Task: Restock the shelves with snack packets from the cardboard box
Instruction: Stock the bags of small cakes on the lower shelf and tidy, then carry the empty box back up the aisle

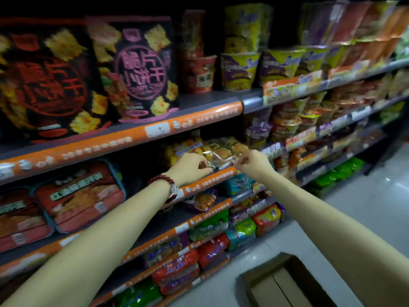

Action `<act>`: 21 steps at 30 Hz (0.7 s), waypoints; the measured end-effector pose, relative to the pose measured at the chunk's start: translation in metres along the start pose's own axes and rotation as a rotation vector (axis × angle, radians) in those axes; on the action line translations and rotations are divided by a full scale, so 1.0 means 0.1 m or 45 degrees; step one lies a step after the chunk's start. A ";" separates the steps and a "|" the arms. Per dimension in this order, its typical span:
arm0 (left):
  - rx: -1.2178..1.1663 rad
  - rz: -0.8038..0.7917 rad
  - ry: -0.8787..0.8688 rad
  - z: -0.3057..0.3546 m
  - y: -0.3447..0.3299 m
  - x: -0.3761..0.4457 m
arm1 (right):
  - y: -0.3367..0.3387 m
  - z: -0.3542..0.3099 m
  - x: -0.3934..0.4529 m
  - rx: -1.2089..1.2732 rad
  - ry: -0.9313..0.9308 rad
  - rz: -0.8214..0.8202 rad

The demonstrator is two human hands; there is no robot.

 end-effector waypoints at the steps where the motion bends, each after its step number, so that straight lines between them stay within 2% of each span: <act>1: 0.007 -0.050 -0.009 0.07 -0.16 0.11 | -0.02 0.22 -0.02 0.022 -0.050 -0.022; 10: 0.055 -0.397 -0.095 0.89 -1.72 1.14 | 0.00 2.38 -0.32 0.057 -0.541 -0.032; 16: 0.051 -0.583 -0.193 1.29 -2.59 1.58 | -0.04 3.34 -0.57 0.155 -0.783 0.038; 21: 0.080 -0.715 -0.246 1.48 -3.44 1.91 | -0.38 4.21 -0.91 0.244 -1.035 0.134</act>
Point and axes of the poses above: each hand's wrist, its own x-axis towards the middle knuckle, its own y-axis out of the back of the hand, z = x × y, the point moved 10 cm from there along x, towards the middle knuckle, and after that the axes turned 2 degrees about -z, right-handed, at the moved point
